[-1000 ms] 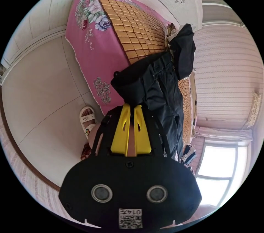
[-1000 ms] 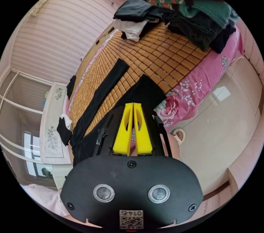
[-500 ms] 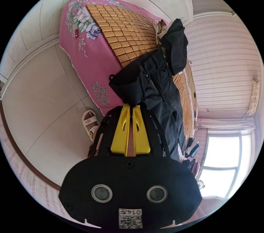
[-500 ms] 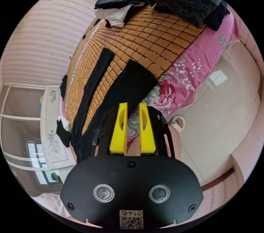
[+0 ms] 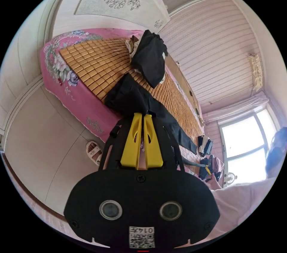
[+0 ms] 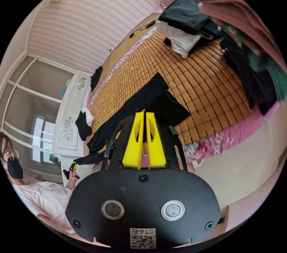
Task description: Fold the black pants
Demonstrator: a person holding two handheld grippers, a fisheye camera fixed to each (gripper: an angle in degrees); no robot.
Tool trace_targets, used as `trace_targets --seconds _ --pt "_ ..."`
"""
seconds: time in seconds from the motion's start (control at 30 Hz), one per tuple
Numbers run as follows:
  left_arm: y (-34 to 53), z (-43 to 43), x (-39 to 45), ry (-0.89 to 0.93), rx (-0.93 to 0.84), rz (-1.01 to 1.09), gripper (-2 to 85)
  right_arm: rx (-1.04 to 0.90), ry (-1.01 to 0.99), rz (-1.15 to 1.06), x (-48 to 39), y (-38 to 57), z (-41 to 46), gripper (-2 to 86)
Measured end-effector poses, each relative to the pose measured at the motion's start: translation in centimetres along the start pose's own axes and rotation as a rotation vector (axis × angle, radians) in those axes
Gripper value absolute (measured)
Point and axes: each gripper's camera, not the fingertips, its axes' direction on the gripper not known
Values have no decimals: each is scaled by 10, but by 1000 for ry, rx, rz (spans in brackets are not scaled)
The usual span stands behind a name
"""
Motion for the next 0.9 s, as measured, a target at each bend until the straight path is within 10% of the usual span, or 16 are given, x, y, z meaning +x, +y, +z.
trace_targets --seconds 0.4,0.9 --pt "-75 96 53 63 184 -148 50 60 206 54 -41 -78 93 91" --pt "-44 236 83 -341 -153 -180 42 124 57 341 -1 -58 139 19"
